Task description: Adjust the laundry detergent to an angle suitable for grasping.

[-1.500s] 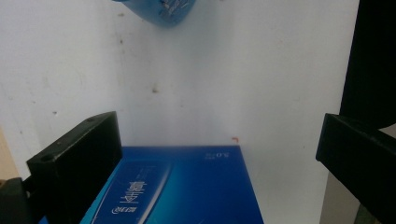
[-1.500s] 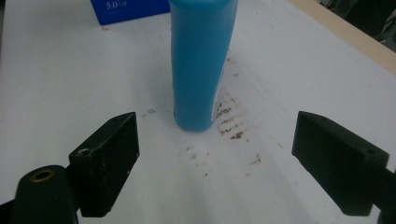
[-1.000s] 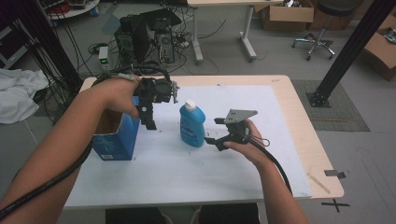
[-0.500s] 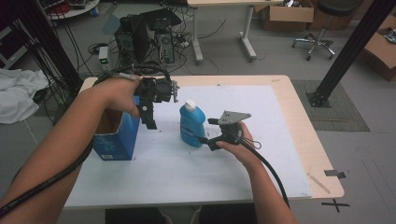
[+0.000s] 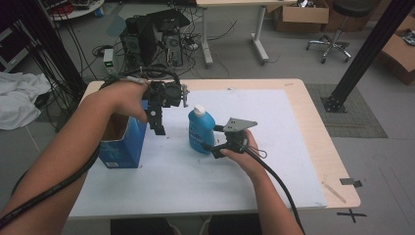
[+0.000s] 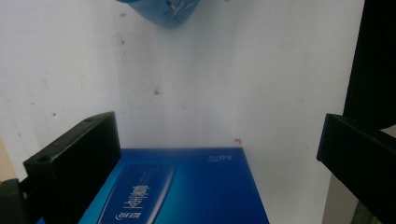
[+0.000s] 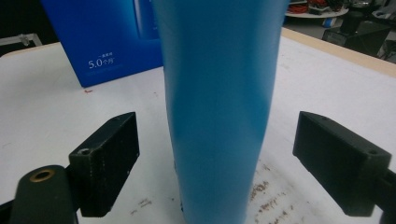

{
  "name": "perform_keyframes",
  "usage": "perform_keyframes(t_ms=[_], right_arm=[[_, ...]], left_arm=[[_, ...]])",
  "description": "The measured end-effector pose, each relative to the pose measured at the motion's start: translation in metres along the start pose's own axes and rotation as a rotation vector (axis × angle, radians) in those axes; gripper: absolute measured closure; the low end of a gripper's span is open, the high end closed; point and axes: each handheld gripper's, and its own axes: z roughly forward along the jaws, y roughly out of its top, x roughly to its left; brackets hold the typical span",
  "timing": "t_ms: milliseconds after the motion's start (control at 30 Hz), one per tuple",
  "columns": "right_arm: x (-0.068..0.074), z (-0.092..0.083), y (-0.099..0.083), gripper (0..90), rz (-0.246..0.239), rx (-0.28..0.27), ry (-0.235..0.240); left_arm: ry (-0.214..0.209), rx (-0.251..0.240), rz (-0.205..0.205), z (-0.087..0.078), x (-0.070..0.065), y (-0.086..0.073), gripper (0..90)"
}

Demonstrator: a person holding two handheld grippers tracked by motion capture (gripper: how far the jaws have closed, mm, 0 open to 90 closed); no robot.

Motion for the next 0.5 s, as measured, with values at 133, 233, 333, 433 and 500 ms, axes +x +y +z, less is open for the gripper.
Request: perform_keyframes(t_ms=[133,233,333,433,500], right_arm=[[0.003,0.006,0.000,14.5,0.003,-0.019,-0.016],[0.004,0.011,0.000,14.5,0.016,-0.038,-0.026],[0.004,0.015,0.001,14.5,0.020,-0.053,-0.053],[0.004,0.018,0.001,14.5,0.033,-0.074,-0.061],[0.003,0.019,0.001,14.5,0.041,-0.088,-0.065]], left_arm=[[0.000,0.000,-0.001,0.000,-0.001,-0.002,0.2],[0.000,0.001,-0.005,0.000,-0.002,-0.004,0.1],[0.001,0.009,-0.008,-0.001,-0.002,-0.006,0.1],[0.004,0.006,-0.012,-0.003,-0.003,-0.008,0.2],[0.004,0.005,-0.016,-0.003,-0.002,-0.009,0.2]])
